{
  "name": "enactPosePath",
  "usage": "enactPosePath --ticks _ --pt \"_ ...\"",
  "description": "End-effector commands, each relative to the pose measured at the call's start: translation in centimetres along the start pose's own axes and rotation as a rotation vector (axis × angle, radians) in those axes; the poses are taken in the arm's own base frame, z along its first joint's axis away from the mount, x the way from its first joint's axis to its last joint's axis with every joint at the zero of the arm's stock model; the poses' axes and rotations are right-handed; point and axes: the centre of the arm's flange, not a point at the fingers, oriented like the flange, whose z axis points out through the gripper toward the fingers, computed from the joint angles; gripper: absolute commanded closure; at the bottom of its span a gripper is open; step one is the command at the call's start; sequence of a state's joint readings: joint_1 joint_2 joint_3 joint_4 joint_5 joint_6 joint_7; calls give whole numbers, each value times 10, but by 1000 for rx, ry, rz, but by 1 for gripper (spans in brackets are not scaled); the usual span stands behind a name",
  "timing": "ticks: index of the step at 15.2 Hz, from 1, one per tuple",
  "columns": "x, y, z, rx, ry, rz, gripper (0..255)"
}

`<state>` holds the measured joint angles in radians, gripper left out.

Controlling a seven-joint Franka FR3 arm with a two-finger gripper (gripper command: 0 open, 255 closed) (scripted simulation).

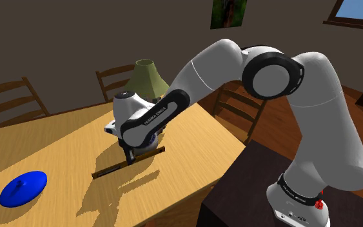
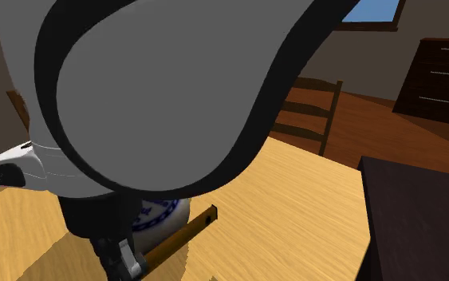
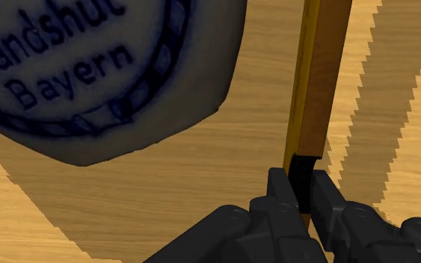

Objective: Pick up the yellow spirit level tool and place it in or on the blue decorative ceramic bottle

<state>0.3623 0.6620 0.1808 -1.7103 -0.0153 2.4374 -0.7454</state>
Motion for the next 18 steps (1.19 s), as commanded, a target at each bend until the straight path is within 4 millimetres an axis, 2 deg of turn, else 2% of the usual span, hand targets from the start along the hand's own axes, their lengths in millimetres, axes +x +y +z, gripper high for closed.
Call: enactPosePath --ticks 1,18 --pt "1 -1 -11 0 0 0 255" --pt "12 -3 -101 0 0 0 255"
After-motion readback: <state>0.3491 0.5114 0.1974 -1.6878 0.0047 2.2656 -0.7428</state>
